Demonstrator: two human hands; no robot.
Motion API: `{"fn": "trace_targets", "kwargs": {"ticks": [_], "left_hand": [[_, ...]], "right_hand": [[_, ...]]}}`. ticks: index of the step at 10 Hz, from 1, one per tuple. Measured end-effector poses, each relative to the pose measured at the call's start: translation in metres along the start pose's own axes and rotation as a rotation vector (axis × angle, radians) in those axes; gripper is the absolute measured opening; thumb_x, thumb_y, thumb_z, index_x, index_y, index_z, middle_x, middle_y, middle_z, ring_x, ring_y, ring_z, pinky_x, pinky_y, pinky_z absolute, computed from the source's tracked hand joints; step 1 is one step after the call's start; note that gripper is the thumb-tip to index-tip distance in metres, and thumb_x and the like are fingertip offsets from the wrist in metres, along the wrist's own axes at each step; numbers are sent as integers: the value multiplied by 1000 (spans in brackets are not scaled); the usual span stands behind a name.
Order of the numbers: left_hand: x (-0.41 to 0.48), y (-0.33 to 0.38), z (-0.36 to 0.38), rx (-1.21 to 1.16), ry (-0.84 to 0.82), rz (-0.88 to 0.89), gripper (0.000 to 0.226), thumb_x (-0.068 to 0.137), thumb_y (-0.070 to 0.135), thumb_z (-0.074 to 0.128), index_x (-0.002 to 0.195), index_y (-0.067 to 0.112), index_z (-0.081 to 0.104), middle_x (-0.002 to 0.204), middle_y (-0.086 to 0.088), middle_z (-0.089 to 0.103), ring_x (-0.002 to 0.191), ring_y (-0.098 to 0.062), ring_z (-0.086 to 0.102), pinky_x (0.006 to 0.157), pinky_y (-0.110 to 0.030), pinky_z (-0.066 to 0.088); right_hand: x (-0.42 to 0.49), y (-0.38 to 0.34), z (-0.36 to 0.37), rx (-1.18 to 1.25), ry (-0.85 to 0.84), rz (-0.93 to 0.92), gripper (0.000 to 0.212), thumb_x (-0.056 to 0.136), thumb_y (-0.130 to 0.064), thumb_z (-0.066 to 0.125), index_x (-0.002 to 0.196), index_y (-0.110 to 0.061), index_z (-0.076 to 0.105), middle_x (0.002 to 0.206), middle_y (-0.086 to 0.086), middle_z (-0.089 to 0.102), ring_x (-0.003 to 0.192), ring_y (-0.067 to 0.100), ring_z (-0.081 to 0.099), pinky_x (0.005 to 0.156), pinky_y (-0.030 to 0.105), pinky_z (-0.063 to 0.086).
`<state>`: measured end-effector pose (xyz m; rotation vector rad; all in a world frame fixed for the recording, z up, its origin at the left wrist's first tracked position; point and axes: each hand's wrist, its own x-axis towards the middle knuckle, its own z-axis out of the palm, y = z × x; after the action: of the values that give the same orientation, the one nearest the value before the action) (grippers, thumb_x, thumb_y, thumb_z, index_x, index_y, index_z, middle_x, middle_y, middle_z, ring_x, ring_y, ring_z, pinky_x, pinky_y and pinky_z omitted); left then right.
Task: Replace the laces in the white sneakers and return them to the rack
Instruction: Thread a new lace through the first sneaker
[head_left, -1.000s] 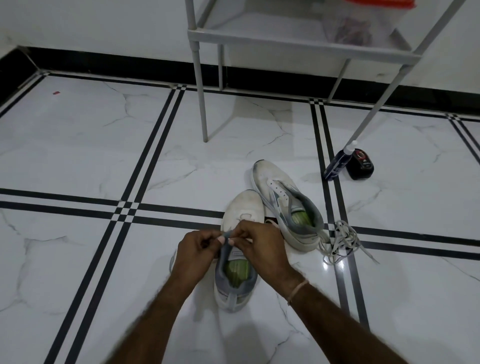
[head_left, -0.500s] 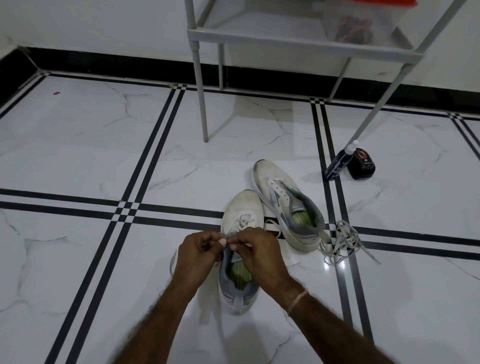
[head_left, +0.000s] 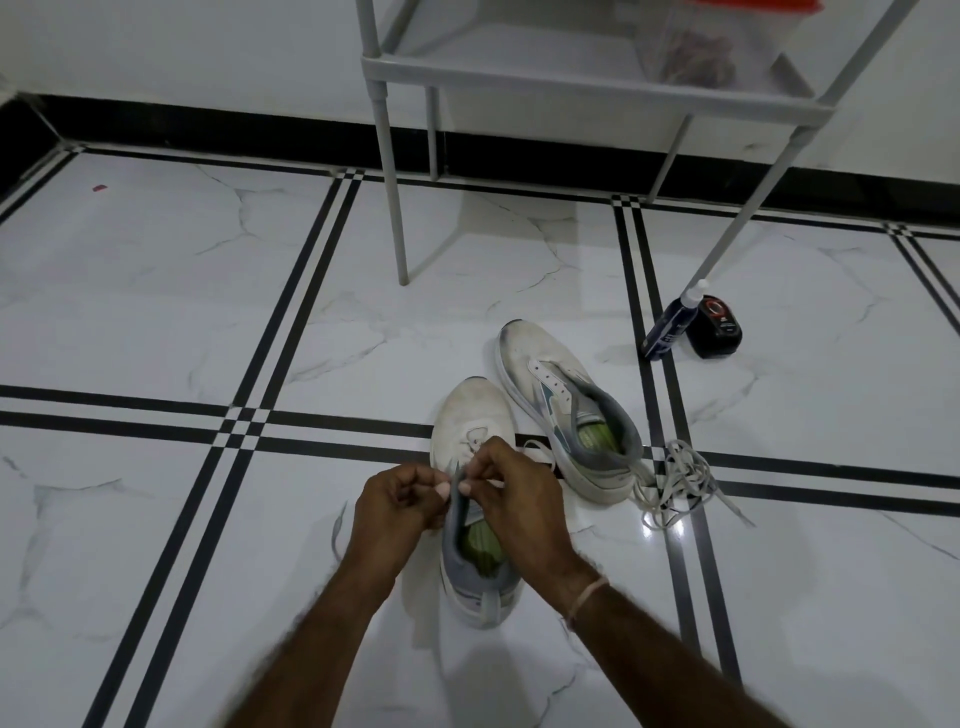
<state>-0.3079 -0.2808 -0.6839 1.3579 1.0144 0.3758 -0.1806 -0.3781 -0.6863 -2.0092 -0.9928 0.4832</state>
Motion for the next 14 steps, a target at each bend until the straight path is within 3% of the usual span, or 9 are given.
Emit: {"fn": "trace_targets", "kwargs": {"ticks": [3,5,7,8,9,10,11,12,14], "left_hand": [[-1,12,6,-168,146,-238,15,105,14,51,97,7,61,91,-11,70,81,-26,68,62,-31,61],[24,36,-28,-1159,314,-312,31,105,3,32,84,7,53,71,-5,63,58,-16,67,68,-36,59],[-1,1,-24,599,68,223,5,95,39,65,95,35,67,90,17,68,80,-2,60,70,-24,45],[5,1,-13,380,110,136,10,95,26,68,85,28,72,84,14,69,71,-5,56,64,-18,41],[16,28,-29,-820,113,-157,25,103,14,48,84,16,64,81,2,71,70,-11,63,75,-26,56],[19,38,-48,-1015,279,-148,28,105,14,39,79,19,48,61,4,52,45,-6,48,45,-18,47],[5,16,-43,349,188,108,12,100,36,57,90,31,59,77,12,63,65,-6,58,60,-25,44],[-3,-7,-22,687,6,174,11,93,44,66,88,35,70,85,17,72,82,-1,64,76,-28,48],[-5,3,-11,-805,150,-277,29,106,23,43,80,16,53,80,-1,71,71,-12,69,38,-14,38]], "right_hand": [[-6,17,-21,-272,-26,-46,35,82,-38,82,97,-27,51,99,-9,54,84,11,55,69,24,51],[-3,20,-25,-90,46,88,29,85,-36,80,79,-26,54,71,-7,62,67,12,61,63,43,55],[2,16,-24,35,42,179,37,72,-31,92,73,-20,56,65,-5,59,61,11,55,63,40,55],[3,18,-24,23,42,185,36,74,-28,91,72,-20,55,65,-2,61,64,21,60,64,44,55],[3,22,-25,11,52,192,35,75,-25,90,71,-22,55,66,-1,62,64,22,61,64,46,56],[4,26,-25,-4,78,223,37,76,-25,89,70,-25,53,65,-4,61,61,15,59,64,46,56],[3,24,-24,-28,82,228,38,76,-25,88,69,-26,51,64,-5,60,61,11,56,62,41,55],[3,22,-24,-42,87,223,39,77,-25,88,69,-27,50,64,-6,59,61,12,56,61,38,53],[1,19,-21,-80,84,202,40,78,-21,86,66,-30,48,64,-8,59,63,13,58,61,39,53]]}}
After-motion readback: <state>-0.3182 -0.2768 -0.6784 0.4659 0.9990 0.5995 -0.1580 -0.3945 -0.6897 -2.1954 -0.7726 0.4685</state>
